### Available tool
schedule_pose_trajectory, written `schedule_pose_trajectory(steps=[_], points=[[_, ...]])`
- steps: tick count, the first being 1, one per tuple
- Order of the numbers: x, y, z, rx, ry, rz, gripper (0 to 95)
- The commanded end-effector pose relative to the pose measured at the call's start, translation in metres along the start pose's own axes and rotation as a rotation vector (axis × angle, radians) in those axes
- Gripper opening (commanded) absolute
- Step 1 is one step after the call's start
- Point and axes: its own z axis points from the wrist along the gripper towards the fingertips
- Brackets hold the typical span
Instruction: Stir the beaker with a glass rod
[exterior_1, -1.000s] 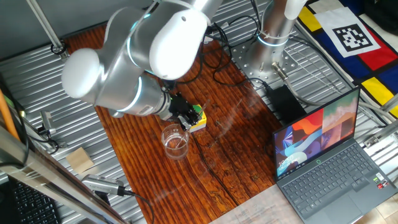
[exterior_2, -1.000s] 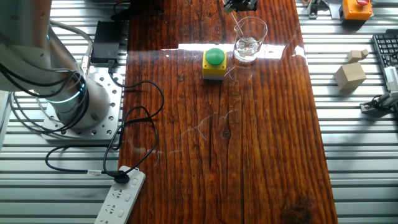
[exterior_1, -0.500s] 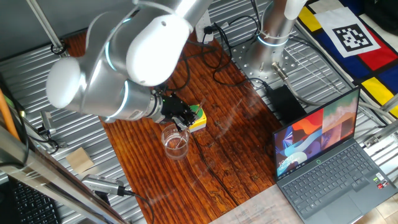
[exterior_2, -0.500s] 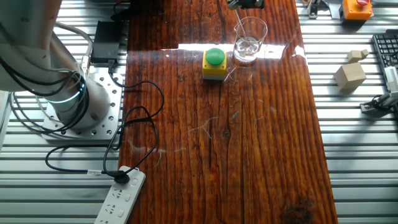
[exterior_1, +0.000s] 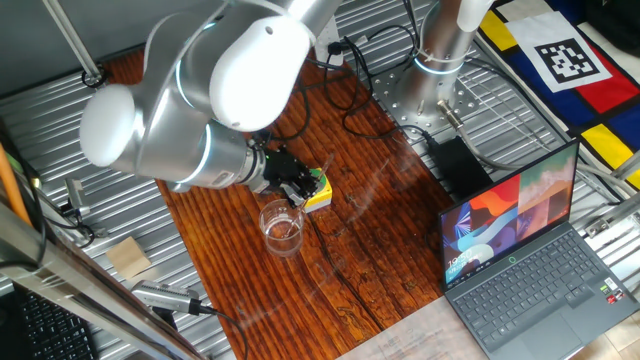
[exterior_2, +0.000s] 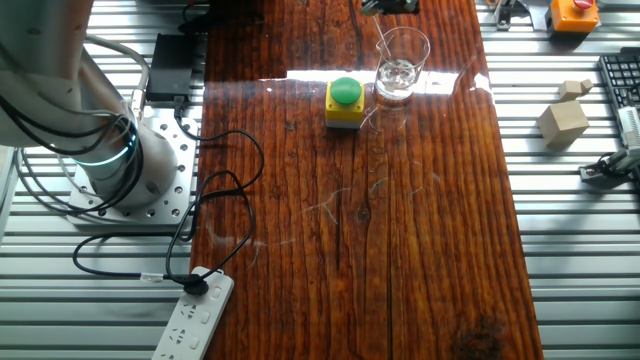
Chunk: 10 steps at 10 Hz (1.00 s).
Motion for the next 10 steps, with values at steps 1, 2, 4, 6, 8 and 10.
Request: schedule_pose_trajectory(steps=[1,2,4,6,8,10], points=[[0.0007,0.0009,-0.0011,0.0,0.004,-0.001,0.0],[0.0015,0.0012,-0.0015,0.0,0.009,-0.002,0.0],[0.0035,0.0021,-0.0025,0.001,0.021,-0.003,0.0],[0.0051,0.0028,-0.0033,0.003,0.031,-0.004,0.0],[0.0074,0.0037,-0.0045,0.004,0.038,-0.007,0.0],[0.0085,0.0026,-0.0056,0.007,0.039,-0.01,0.0]])
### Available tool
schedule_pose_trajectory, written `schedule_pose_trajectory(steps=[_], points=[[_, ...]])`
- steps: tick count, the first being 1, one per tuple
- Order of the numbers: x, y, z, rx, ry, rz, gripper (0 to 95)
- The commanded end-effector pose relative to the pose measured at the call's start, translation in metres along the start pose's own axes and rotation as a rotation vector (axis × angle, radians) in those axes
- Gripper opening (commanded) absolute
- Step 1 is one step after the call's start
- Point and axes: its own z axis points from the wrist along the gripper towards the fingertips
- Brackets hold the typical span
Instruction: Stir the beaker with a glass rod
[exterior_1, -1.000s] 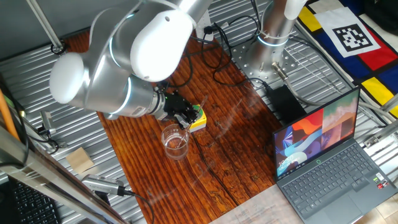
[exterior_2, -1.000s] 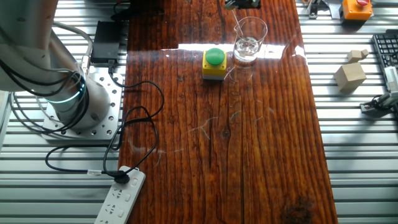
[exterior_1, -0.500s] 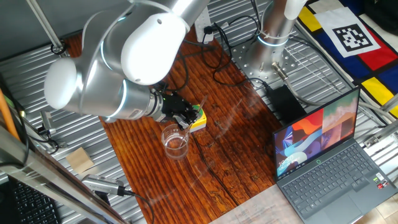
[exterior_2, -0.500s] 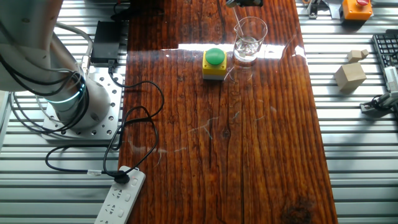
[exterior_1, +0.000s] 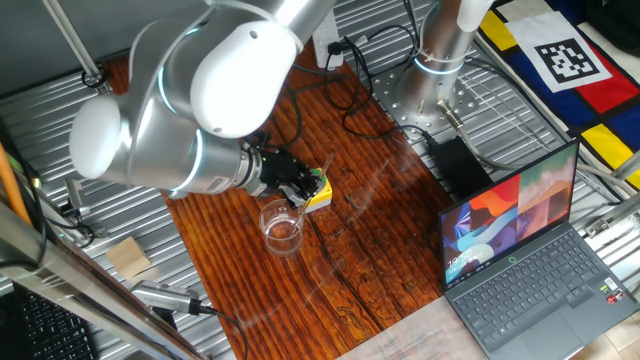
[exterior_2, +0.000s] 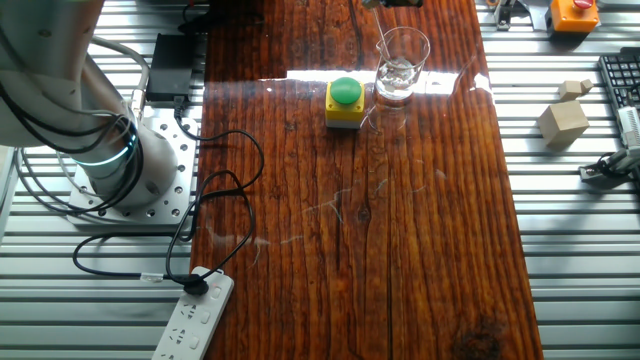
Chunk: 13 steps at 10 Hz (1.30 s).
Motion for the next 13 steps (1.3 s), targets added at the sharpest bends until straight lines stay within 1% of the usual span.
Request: schedule_pose_trajectory(steps=[1,4,6,7,13], points=[[0.001,-0.002,0.0,0.0,-0.001,-0.003,0.0],[0.002,-0.007,-0.003,0.013,0.008,-0.018,0.0],[0.001,-0.009,-0.003,0.015,0.009,-0.021,0.0],[-0.001,-0.01,-0.002,0.024,0.011,-0.027,0.0],[-0.009,-0.015,-0.001,0.042,0.006,-0.042,0.0]])
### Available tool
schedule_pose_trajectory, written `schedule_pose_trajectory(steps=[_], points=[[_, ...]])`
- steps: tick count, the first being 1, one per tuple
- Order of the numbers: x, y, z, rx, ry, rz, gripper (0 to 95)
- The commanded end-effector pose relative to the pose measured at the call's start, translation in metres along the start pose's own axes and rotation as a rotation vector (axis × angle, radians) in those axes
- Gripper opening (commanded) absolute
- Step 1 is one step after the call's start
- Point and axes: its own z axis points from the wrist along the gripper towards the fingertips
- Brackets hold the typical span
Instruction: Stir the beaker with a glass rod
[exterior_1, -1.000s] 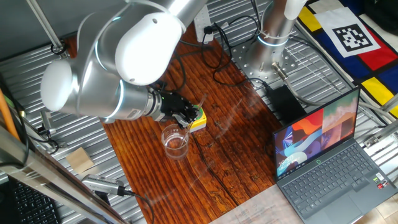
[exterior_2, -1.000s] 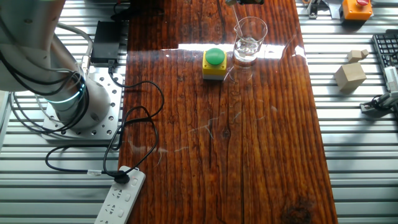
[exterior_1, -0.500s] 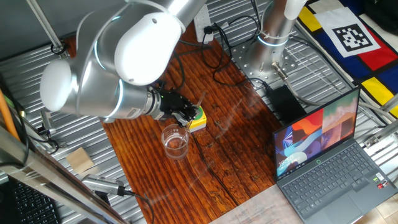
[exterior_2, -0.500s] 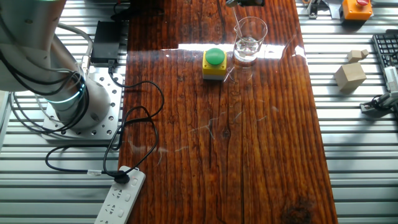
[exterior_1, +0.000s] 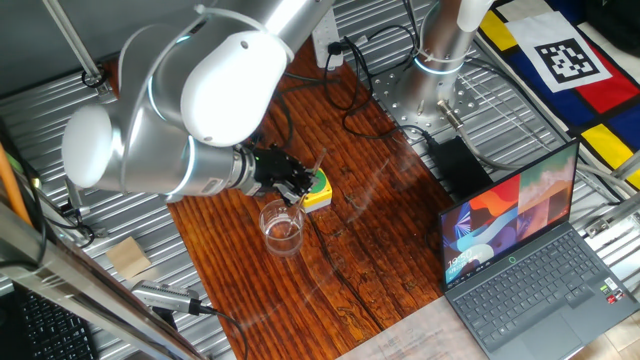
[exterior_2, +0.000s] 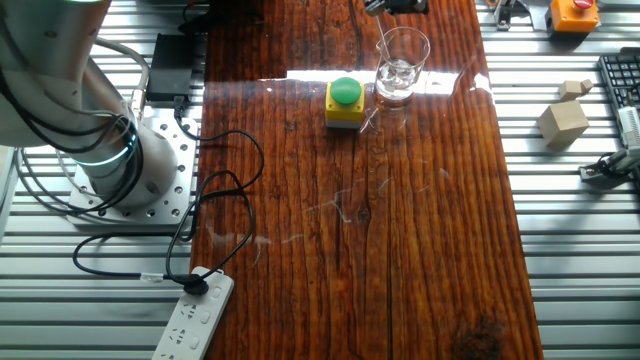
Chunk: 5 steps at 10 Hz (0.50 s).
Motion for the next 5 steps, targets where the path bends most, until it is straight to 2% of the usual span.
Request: schedule_pose_trajectory(steps=[1,5], points=[[-0.003,-0.001,-0.002,-0.001,0.0,-0.004,0.0],[-0.013,-0.002,-0.012,-0.007,0.002,-0.012,0.0]])
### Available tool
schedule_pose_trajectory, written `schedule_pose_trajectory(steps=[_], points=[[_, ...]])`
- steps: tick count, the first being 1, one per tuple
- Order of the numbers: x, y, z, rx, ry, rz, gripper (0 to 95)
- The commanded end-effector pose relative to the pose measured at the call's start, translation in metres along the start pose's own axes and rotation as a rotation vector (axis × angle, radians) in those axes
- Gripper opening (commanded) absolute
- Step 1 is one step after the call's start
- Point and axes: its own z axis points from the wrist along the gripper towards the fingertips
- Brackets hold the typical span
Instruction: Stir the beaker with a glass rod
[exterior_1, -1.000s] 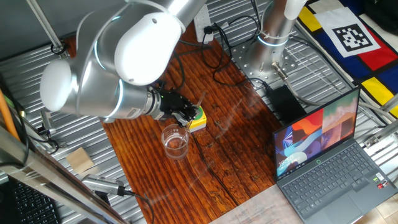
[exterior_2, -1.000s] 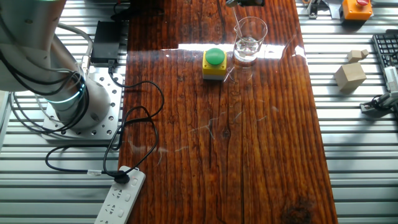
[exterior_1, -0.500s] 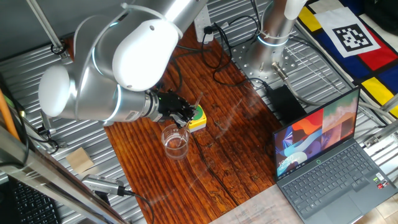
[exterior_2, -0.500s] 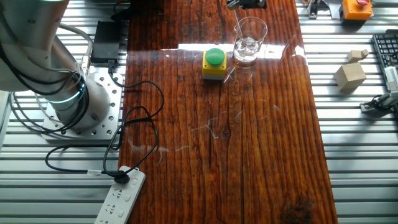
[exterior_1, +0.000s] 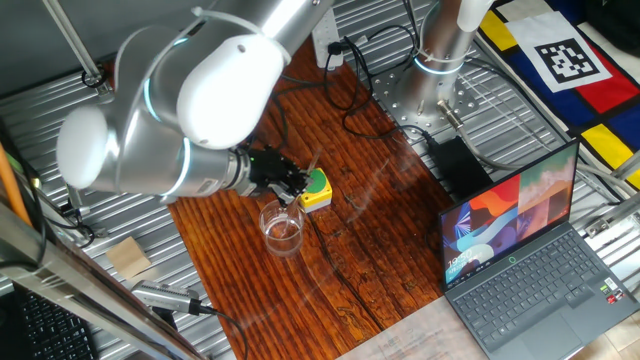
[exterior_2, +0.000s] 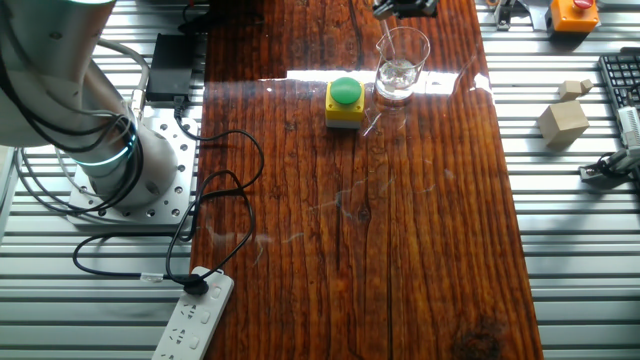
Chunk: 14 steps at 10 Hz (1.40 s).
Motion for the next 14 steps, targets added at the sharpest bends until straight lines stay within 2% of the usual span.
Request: schedule_pose_trajectory(steps=[1,4,7,8,10,14], points=[[-0.001,0.001,-0.001,-0.008,0.001,-0.008,0.0],[-0.001,0.01,0.0,-0.009,0.012,-0.005,0.0],[0.007,0.013,0.001,-0.012,0.02,-0.022,0.0],[0.012,0.012,0.007,-0.01,0.02,-0.028,0.0],[0.014,0.008,0.008,0.004,0.018,-0.028,0.0],[0.011,0.0,0.008,0.012,0.005,-0.041,0.0]])
